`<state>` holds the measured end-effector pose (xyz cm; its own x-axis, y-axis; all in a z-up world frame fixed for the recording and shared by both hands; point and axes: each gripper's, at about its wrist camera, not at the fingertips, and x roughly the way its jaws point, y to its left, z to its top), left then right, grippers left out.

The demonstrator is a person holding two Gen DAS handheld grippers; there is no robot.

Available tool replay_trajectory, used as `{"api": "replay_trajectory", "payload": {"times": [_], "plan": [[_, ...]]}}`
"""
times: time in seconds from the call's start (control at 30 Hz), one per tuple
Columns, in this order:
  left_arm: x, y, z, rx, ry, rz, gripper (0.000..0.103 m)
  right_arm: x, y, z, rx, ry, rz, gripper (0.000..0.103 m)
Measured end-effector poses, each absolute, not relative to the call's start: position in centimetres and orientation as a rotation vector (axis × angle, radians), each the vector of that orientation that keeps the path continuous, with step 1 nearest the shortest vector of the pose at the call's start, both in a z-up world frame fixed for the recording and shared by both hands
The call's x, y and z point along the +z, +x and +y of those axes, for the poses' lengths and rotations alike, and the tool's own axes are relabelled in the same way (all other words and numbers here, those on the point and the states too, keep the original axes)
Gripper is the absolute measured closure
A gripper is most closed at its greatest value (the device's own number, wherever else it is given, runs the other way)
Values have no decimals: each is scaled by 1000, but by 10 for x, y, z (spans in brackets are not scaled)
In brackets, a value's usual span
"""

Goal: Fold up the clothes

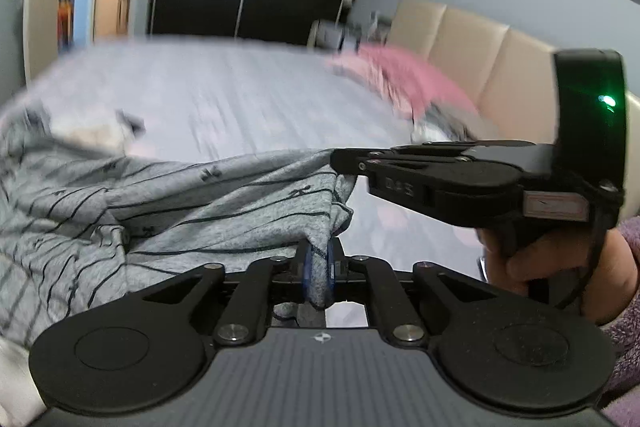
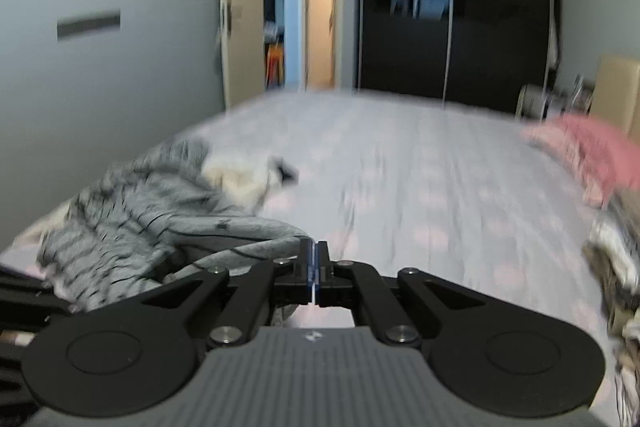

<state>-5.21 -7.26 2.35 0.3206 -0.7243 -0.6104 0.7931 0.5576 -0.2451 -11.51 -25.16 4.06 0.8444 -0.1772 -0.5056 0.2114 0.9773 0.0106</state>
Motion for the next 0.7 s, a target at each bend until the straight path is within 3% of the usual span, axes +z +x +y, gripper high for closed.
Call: {"api": "replay_trajectory", "payload": {"times": [0.07,0.13,0.27,0.3,0.37,0.43,0.5,0.57,0.7], "plan": [[10,-41,-72,-976,121,794,94,26,-113,-253,-188,54,599,102],[1,-34,-67,-952,140,820,83,9,-108,-251,-177,30,666,102],[-15,-15,-60,-875,187,874,51,-11,-96,-249,-153,11,761,96],[-18,-10,-58,-849,198,892,51,-12,-96,-247,-142,-4,771,95],[-23,0,-47,-782,209,955,50,-12,-103,-244,-114,-38,788,76],[-26,9,-34,-715,199,1023,49,-9,-96,-239,-70,-55,814,66],[-36,25,-24,-649,184,1083,46,-8,-89,-234,-24,-73,840,64],[-47,42,-14,-583,170,1139,43,-18,-76,-221,40,-89,893,47],[-71,65,-5,-524,148,1196,37,-47,-54,-196,147,-157,993,34]]}}
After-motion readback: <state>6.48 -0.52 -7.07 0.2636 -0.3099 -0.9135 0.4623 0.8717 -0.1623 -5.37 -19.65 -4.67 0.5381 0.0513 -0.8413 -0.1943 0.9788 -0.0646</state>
